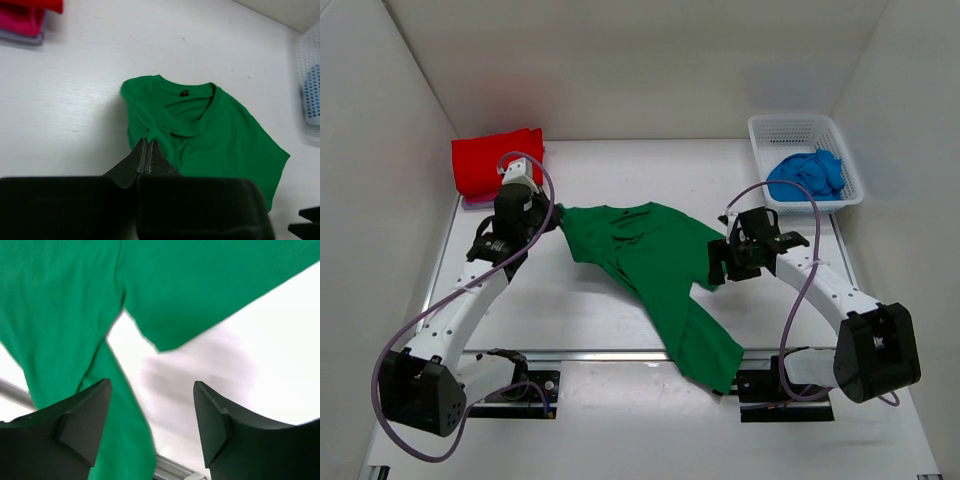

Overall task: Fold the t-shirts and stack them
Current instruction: Flatten out the tshirt

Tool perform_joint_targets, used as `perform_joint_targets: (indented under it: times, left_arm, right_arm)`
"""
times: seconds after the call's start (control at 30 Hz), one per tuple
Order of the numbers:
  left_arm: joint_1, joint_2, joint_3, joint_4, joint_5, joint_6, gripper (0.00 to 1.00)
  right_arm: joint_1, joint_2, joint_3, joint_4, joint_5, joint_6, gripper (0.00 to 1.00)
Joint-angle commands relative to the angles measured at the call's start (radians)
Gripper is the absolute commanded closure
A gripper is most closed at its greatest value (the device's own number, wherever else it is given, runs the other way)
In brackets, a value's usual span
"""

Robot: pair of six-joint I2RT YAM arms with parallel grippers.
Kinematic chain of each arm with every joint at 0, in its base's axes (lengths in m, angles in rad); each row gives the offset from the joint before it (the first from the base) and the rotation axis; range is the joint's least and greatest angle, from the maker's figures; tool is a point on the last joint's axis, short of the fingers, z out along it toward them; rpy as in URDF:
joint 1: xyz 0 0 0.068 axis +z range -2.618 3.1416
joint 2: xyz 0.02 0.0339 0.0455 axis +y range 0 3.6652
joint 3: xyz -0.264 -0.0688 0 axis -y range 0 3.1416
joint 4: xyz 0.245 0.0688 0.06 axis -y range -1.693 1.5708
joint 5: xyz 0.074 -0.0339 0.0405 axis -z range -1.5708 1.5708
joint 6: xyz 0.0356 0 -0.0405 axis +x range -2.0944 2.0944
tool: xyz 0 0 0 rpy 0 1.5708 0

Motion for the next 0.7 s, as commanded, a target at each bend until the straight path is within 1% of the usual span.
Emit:
perform_joint_targets:
  times: [0.0, 0.07, 0.1, 0.13, 0.2, 0.23, 0.27, 0.3, 0.33, 0.37, 0.4, 0.5, 0.53, 0.57, 0.6, 0.63, 0.67]
  left_arm:
    - [0.032, -0.028, -0.038, -0.038, -0.010, -0.009, 1.00]
    - [0.032, -0.032, -0.043, -0.038, 0.003, -0.010, 1.00]
    - [0.032, -0.037, -0.046, -0.043, 0.004, -0.006, 1.00]
    - [0.021, -0.032, -0.046, -0.041, 0.000, -0.004, 1.00]
    - [0.026, -0.038, -0.052, -0.038, 0.007, -0.012, 1.00]
    - [0.029, -0.040, -0.053, -0.037, 0.015, -0.015, 1.00]
    - [0.029, -0.043, -0.050, -0.041, 0.015, -0.015, 1.00]
    - [0.037, -0.046, -0.052, -0.046, 0.017, -0.012, 1.00]
    - [0.035, -0.048, -0.052, -0.044, 0.015, -0.015, 1.00]
    - [0.037, -0.055, -0.059, -0.044, 0.017, -0.012, 1.00]
    - [0.040, -0.054, -0.062, -0.038, 0.018, -0.015, 1.00]
    - [0.044, -0.058, -0.063, -0.046, 0.027, -0.018, 1.00]
    - [0.046, -0.060, -0.061, -0.047, 0.026, -0.020, 1.00]
    - [0.046, -0.061, -0.061, -0.046, 0.020, -0.017, 1.00]
    - [0.052, -0.064, -0.067, -0.050, 0.018, -0.015, 1.00]
    - [0.060, -0.072, -0.061, -0.058, 0.014, -0.015, 1.00]
    - [0.066, -0.080, -0.058, -0.063, 0.004, -0.012, 1.00]
  right_arm:
    - [0.039, -0.002, -0.009, -0.026, -0.106, -0.050, 0.38]
    - [0.105, 0.002, -0.032, -0.037, -0.079, -0.050, 0.37]
    - [0.122, 0.005, -0.040, -0.034, -0.064, -0.043, 0.39]
    - [0.157, 0.011, -0.048, -0.028, -0.044, -0.027, 0.45]
    - [0.197, -0.001, -0.074, -0.012, -0.059, -0.007, 0.50]
    - [0.219, -0.011, -0.092, -0.002, -0.089, 0.000, 0.48]
    - [0.246, -0.020, -0.095, 0.006, -0.108, 0.005, 0.49]
    - [0.251, -0.020, -0.103, 0.011, -0.108, 0.008, 0.48]
    - [0.275, -0.020, -0.121, 0.014, -0.108, 0.017, 0.45]
    - [0.295, -0.008, -0.127, 0.006, -0.108, 0.013, 0.38]
    - [0.314, 0.012, -0.135, 0.011, -0.091, 0.010, 0.33]
    - [0.377, 0.086, -0.147, -0.002, -0.057, 0.000, 0.30]
    - [0.384, 0.092, -0.147, -0.005, -0.048, 0.003, 0.32]
    - [0.412, 0.118, -0.141, -0.009, -0.044, 0.011, 0.67]
    - [0.438, 0.136, -0.120, -0.015, -0.016, 0.014, 0.92]
    - [0.447, 0.140, -0.109, -0.020, -0.002, 0.019, 1.00]
    - [0.449, 0.124, -0.091, -0.035, 0.008, 0.020, 1.00]
